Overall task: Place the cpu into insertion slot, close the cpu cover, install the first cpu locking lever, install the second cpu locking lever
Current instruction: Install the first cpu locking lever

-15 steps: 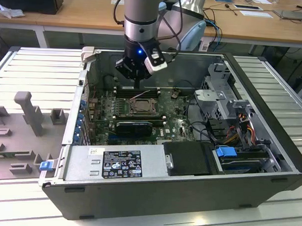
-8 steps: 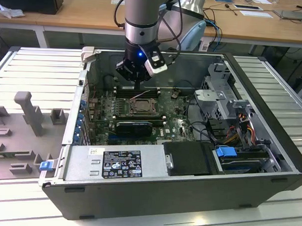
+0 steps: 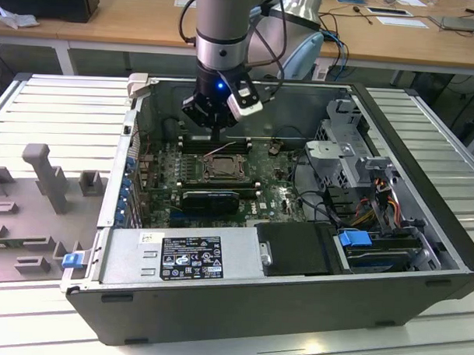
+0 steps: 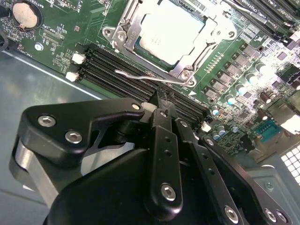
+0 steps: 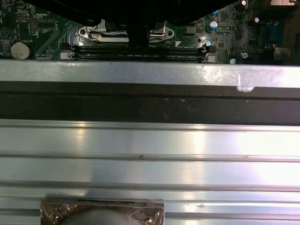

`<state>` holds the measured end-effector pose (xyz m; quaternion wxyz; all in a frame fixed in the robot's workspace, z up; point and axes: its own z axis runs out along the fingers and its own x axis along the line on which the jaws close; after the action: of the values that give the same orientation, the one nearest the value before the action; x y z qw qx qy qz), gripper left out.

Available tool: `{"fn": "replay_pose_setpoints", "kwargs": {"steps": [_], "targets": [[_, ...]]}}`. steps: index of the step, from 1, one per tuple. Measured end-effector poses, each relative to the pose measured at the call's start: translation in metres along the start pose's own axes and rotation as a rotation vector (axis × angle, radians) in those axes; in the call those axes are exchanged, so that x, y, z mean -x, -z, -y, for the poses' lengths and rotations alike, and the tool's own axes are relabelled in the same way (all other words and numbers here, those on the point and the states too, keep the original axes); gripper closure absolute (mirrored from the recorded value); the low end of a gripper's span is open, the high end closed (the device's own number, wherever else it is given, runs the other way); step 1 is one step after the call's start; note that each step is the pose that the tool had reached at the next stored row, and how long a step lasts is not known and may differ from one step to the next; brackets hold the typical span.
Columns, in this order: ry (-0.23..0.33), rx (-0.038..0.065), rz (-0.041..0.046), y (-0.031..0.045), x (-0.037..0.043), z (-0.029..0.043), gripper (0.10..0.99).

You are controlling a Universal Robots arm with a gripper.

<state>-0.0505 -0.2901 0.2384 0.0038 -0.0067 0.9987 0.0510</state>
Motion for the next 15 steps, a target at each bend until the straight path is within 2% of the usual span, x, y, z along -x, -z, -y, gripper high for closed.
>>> {"fn": "replay_pose_setpoints", "kwargs": {"steps": [5,10,15], "targets": [[0.000,0.000,0.0001,-0.0014,0.0025,0.0002,0.980],[0.000,0.000,0.0000,-0.0061,0.0150,0.0007,0.980],[0.000,0.000,0.0001,-0.0120,0.0233,-0.0007,0.980]]}}
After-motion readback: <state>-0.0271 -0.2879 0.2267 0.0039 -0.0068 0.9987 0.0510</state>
